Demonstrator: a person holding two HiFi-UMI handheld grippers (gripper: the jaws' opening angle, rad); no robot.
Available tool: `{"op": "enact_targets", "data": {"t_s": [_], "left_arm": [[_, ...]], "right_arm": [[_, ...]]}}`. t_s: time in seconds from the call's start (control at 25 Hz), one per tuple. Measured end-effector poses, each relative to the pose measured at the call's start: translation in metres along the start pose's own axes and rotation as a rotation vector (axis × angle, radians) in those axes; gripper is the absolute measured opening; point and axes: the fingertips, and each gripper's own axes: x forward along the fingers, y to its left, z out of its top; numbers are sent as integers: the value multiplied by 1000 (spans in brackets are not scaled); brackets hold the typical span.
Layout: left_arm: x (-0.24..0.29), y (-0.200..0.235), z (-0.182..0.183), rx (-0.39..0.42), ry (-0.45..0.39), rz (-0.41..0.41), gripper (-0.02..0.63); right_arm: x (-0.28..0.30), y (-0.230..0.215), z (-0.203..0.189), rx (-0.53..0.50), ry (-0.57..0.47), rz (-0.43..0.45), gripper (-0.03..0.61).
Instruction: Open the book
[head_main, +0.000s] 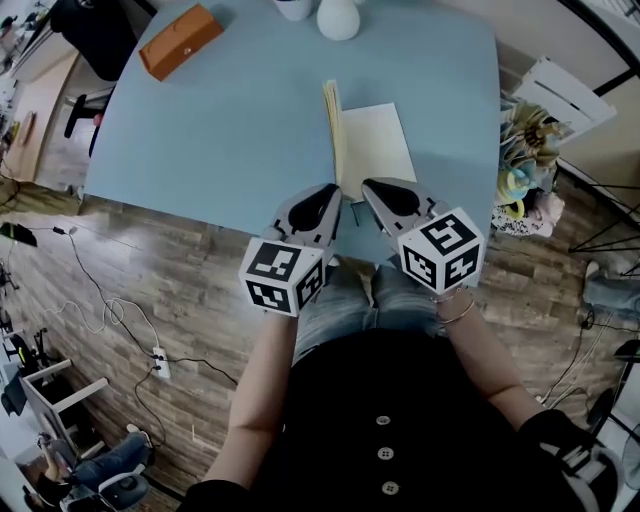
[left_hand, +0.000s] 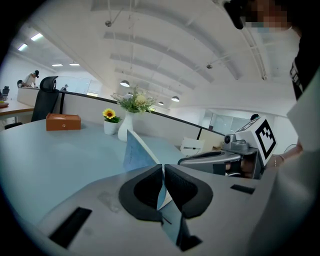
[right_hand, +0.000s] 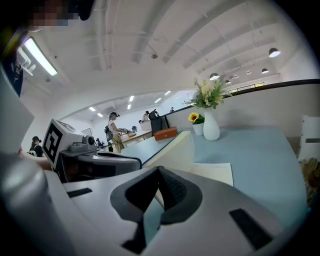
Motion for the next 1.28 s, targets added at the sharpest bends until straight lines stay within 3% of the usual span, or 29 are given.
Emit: {"op": "enact_targets", "data": {"t_s": [0.68, 1.28], "left_arm": [[-36, 55, -30, -40, 39, 62, 21], [-50, 97, -74, -174, 97, 124, 20]], "right_arm": [[51, 43, -11, -16, 79, 58, 3], [90, 58, -36, 8, 174, 73, 2]]}}
